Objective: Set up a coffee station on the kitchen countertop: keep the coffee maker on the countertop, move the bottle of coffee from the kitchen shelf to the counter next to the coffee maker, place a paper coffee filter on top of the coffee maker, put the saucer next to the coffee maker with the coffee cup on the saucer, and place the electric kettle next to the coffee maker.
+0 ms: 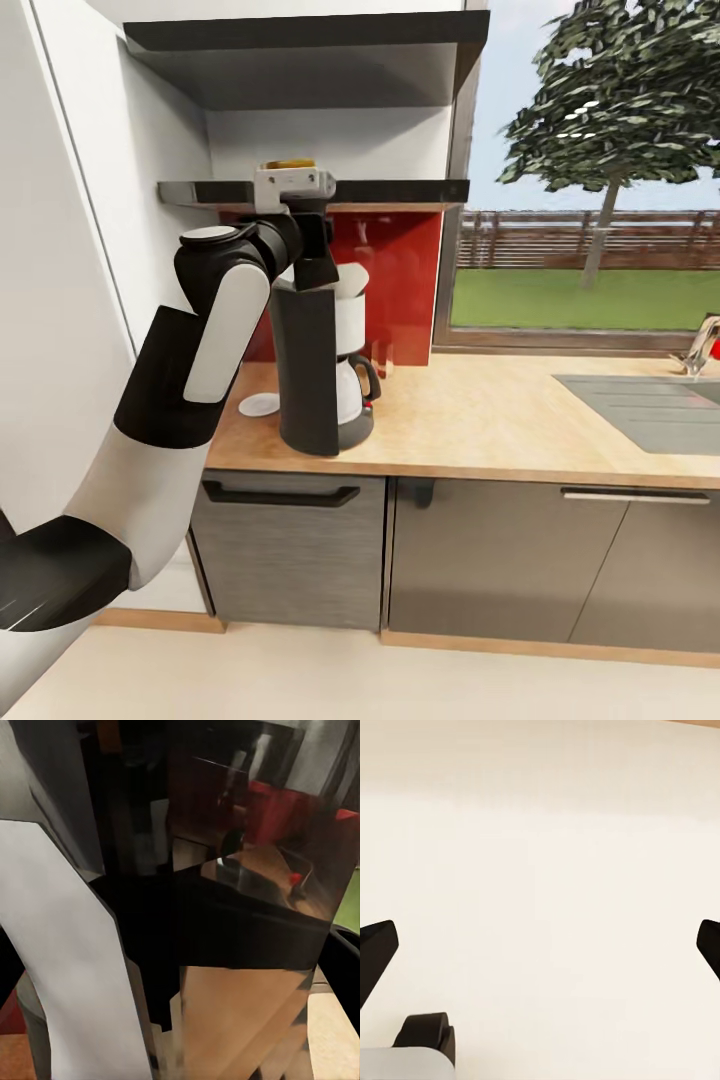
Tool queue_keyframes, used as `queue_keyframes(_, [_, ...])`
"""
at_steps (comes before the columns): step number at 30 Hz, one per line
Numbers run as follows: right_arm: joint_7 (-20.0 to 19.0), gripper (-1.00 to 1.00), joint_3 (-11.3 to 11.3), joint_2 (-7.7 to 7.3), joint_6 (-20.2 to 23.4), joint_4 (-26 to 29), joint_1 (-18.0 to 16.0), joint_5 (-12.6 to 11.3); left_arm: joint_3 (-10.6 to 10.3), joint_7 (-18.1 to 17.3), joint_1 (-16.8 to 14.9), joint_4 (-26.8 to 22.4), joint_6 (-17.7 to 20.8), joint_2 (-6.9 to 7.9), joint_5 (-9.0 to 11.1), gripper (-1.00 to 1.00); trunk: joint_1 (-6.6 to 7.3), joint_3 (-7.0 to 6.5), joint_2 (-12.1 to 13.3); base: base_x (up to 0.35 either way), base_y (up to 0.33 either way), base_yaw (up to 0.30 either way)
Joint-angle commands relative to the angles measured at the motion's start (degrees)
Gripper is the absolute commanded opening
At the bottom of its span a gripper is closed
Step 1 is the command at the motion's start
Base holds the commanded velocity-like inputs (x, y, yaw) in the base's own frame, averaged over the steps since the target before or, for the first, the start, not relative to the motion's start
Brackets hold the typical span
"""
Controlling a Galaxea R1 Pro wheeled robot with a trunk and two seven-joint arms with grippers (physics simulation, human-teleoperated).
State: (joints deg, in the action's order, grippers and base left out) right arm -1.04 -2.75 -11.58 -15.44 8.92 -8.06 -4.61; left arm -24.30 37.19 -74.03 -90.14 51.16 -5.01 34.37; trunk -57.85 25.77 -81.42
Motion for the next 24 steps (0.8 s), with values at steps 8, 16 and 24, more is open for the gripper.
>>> queue_keyframes(8, [-0.1,1.00,-0.3,0.06,-0.2,0.0,0.0,-0.4,0.0,0.6,-0.1,0.0,0.0,0.00,0.5,-1.00,-1.76,1.51,-3.3,0.000,0.000,0.000])
queue_keyframes(16, [-0.1,1.00,-0.3,0.06,-0.2,0.0,0.0,-0.4,0.0,0.6,-0.1,0.0,0.0,0.00,0.5,-1.00,-3.52,2.94,-6.5,0.000,0.000,0.000])
queue_keyframes(24, [-0.1,1.00,-0.3,0.06,-0.2,0.0,0.0,-0.4,0.0,0.6,0.0,0.0,0.0,0.00,0.5,-1.00,-5.28,4.38,-9.7,0.000,0.000,0.000])
